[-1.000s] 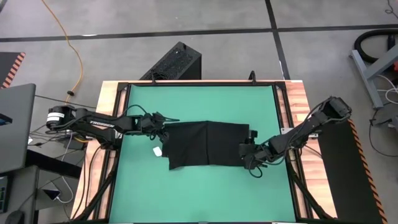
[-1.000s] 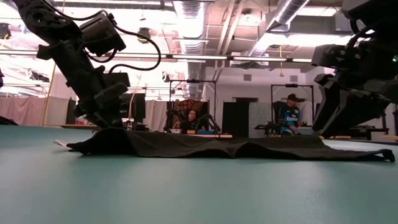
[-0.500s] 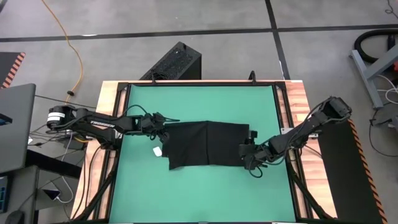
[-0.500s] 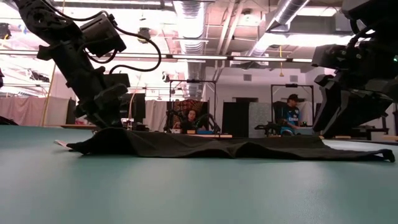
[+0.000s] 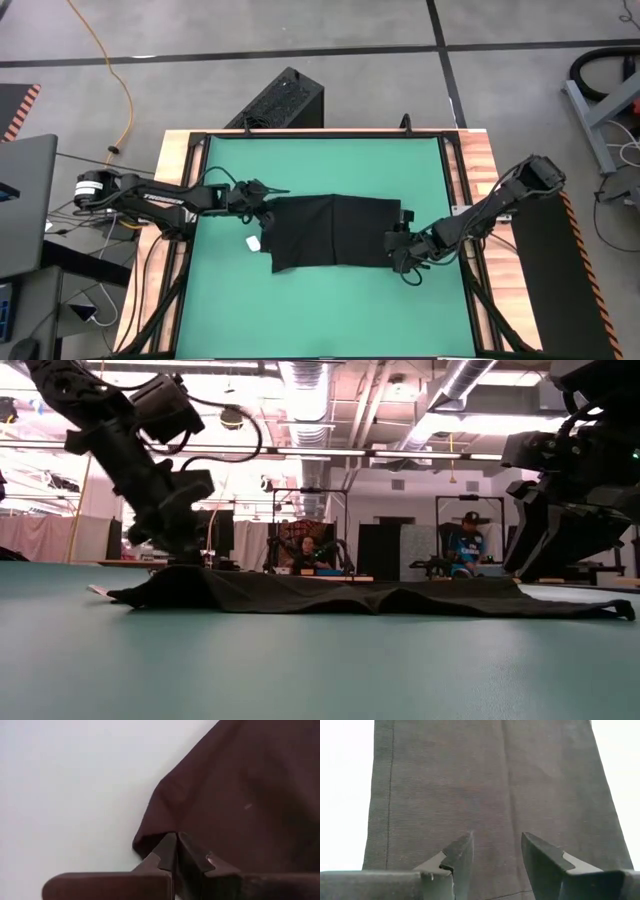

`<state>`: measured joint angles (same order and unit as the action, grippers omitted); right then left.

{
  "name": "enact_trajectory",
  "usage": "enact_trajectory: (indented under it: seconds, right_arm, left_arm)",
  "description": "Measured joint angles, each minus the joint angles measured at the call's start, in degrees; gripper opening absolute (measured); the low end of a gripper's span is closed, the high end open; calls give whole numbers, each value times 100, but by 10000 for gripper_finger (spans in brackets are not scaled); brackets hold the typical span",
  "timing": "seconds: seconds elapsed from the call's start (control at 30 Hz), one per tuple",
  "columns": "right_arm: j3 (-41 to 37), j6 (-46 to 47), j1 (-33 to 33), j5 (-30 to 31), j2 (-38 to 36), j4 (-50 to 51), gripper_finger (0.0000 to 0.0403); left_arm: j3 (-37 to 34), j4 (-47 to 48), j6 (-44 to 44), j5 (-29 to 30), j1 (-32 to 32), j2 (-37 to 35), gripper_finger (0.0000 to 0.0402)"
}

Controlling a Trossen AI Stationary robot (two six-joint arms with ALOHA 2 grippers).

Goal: Roll towel into tight, uniform cylinder
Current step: Roll the black towel

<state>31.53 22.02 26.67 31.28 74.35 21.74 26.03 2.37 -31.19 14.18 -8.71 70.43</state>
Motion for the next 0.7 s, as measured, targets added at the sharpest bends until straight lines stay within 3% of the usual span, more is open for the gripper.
enact_trajectory:
  seconds: [0.23, 0.47, 0.7]
  right_arm:
    - [0, 46, -2, -2, -2, -33, 187]
    - [0, 61, 76, -18, -2, -31, 187]
    - [0, 192, 149, -22, -2, 51, 187]
  left_arm:
    - [406, 268, 294, 307, -39, -87, 0]
    - [432, 387, -202, 260, -503, -176, 0]
    - [432, 486, -144, 240, -742, -785, 0]
